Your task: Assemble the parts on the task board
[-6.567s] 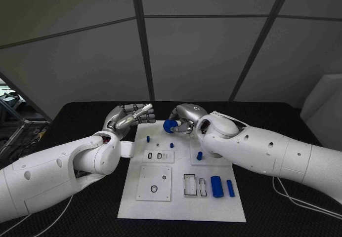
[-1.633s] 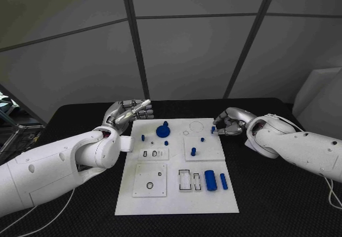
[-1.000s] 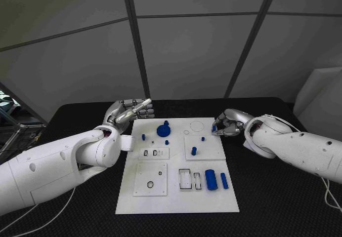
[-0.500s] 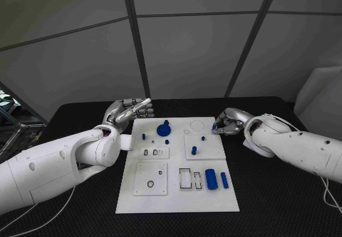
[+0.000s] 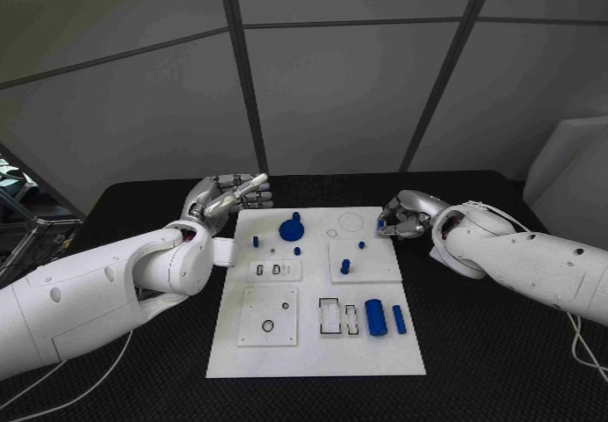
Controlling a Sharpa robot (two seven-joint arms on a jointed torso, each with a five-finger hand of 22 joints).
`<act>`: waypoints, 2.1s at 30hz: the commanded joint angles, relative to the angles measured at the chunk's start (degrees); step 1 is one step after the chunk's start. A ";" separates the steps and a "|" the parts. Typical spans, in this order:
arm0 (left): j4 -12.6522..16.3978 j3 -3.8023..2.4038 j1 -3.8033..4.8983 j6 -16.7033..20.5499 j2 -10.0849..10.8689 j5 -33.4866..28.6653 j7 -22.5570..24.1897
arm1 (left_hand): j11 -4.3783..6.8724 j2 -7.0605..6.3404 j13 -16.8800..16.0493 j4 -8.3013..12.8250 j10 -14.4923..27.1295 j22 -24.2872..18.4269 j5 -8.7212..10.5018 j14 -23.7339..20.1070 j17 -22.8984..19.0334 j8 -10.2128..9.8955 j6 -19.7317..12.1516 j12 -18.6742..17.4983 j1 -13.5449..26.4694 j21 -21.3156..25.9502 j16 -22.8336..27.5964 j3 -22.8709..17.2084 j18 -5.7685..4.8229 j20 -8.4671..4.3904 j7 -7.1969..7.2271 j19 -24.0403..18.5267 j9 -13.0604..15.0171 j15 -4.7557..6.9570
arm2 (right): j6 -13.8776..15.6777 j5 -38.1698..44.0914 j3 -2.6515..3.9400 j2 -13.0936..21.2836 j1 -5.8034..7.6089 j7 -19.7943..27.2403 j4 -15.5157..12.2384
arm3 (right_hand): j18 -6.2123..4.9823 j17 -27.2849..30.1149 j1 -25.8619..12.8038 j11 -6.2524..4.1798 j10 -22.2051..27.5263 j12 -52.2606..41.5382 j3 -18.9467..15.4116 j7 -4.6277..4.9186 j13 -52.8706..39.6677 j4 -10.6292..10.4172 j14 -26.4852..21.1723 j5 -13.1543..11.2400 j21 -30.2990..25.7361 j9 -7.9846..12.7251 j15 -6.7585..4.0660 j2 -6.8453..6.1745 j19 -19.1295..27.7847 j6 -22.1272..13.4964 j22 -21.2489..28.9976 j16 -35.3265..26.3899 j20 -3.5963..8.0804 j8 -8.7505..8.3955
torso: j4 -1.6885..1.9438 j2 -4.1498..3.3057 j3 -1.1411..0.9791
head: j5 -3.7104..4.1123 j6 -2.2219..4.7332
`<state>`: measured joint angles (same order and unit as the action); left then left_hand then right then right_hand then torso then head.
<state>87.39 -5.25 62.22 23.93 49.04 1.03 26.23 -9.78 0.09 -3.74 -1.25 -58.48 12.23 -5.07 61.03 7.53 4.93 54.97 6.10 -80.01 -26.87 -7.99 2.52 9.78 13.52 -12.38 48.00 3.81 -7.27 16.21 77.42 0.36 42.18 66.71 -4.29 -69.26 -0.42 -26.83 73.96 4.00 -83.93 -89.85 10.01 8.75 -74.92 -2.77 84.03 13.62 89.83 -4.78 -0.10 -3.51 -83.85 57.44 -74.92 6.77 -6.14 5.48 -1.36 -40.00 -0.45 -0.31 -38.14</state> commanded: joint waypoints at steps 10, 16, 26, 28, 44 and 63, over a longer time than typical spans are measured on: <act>0.20 -0.05 0.07 -0.59 0.02 0.28 0.03 | -0.22 0.46 0.10 0.29 0.28 0.06 0.28 0.40 0.07 -0.38 -0.26 -0.33 0.08 -0.30 0.37 0.00 0.67 0.07 -0.40 0.14 -0.10 -0.17 | 0.15 0.64 0.03 -0.28 0.10 -0.42 0.05 | 0.42 -0.06 0.20 -0.10 -6.07 -0.15 0.21 -0.05 -15.08 0.16 1.83 -0.28 0.17 -0.02 0.08 0.42 -6.15 0.74 -15.08 -0.16 -0.12 0.03 | 0.03 0.05 -0.06 | 0.07 -0.03; 0.16 -0.05 0.07 -0.62 0.00 0.28 -0.03 | -0.22 0.46 0.10 0.29 0.28 0.06 0.28 0.40 0.07 -0.38 -0.26 -0.33 0.08 -0.30 0.37 0.00 0.67 0.07 -0.40 0.14 -0.10 -0.17 | 0.34 1.06 0.03 -0.23 0.10 -0.80 0.15 | 0.42 -0.06 0.87 -0.26 -6.07 -0.15 0.73 -0.24 -15.08 0.57 1.79 -0.17 0.17 -0.10 -0.04 0.92 -6.15 1.39 -15.08 -0.18 -0.05 0.27 | -0.01 0.03 -0.08 | 0.07 -0.09; 0.09 -0.05 0.08 -0.58 -0.02 0.28 -0.12 | -0.22 0.46 0.10 0.29 0.28 0.06 0.28 0.40 0.07 -0.38 -0.26 -0.33 0.08 -0.30 0.37 0.00 0.67 0.07 -0.40 0.14 -0.10 -0.17 | 1.00 2.06 0.03 -0.48 0.10 -1.43 0.39 | 0.42 -0.06 2.52 -0.90 -6.07 -0.15 2.79 -1.05 -15.08 1.67 1.71 -2.81 0.17 -0.45 -0.45 2.73 -6.15 3.68 -15.08 -0.24 0.31 1.14 | 0.06 0.02 -0.07 | 0.10 -0.32; 0.07 -0.05 0.08 -0.57 -0.01 0.28 -0.14 | -0.22 0.46 0.10 0.29 0.28 0.06 0.28 0.40 0.07 -0.38 -0.26 -0.33 0.08 -0.30 0.37 0.00 0.67 0.07 -0.40 0.14 -0.10 -0.17 | 1.15 2.24 0.03 -0.56 0.10 -1.45 0.43 | 0.42 -0.06 2.55 -0.93 -6.07 -0.15 2.88 -1.08 -15.08 1.71 1.71 -2.95 0.17 -0.46 -0.47 2.79 -6.15 3.74 -15.08 -0.24 0.33 1.14 | 0.04 0.02 -0.09 | 0.10 -0.32; -0.23 -0.05 0.08 -0.60 -0.01 0.28 -0.24 | -0.26 0.48 0.10 0.36 0.36 0.07 0.28 0.41 0.08 -0.46 -0.33 -0.42 0.10 -0.33 0.40 0.01 0.65 0.08 -0.44 0.15 -0.10 -0.19 | 5.63 1.49 0.13 1.83 0.13 -0.76 -5.08 | 0.42 -0.09 1.50 -1.04 -6.07 -0.15 2.93 -1.22 -15.08 1.20 1.77 -3.76 0.17 -0.51 -0.49 2.99 -6.15 4.18 -15.08 -0.21 0.41 1.17 | -0.08 0.23 -0.07 | 0.13 -0.24; -1.65 -0.03 0.09 -0.63 -0.68 0.27 -0.40 | -0.27 0.54 0.09 0.40 0.37 0.07 0.28 0.43 0.09 -0.49 -0.35 -0.46 0.09 -0.35 0.42 0.00 0.65 0.08 -0.44 0.14 -0.10 -0.20 | 4.60 2.35 1.19 -2.17 0.80 -4.99 -16.07 | 0.42 -0.09 1.41 -1.09 -6.07 -0.15 3.03 -1.29 -15.08 1.14 1.79 -3.85 0.17 -0.53 -0.51 3.15 -6.15 4.26 -15.08 -0.21 0.42 1.17 | 0.00 1.18 0.43 | -1.23 -1.43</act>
<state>85.77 -5.24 62.22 23.91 48.49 1.04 25.74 -9.98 0.09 -3.70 -1.25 -58.28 12.21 -5.07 61.23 7.56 4.69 54.76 5.89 -80.01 -26.87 -7.77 2.52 9.78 13.52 -12.59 48.00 3.77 -7.47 21.01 78.96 1.50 40.39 67.39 -7.95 -85.22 -0.42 -26.83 75.84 3.36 -84.14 -89.85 13.02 7.51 -74.91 -1.34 84.03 9.82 89.83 -5.21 -0.10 -0.43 -83.85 61.35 -74.91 6.77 -6.14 6.43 -1.40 -38.91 -0.07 -1.20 -39.33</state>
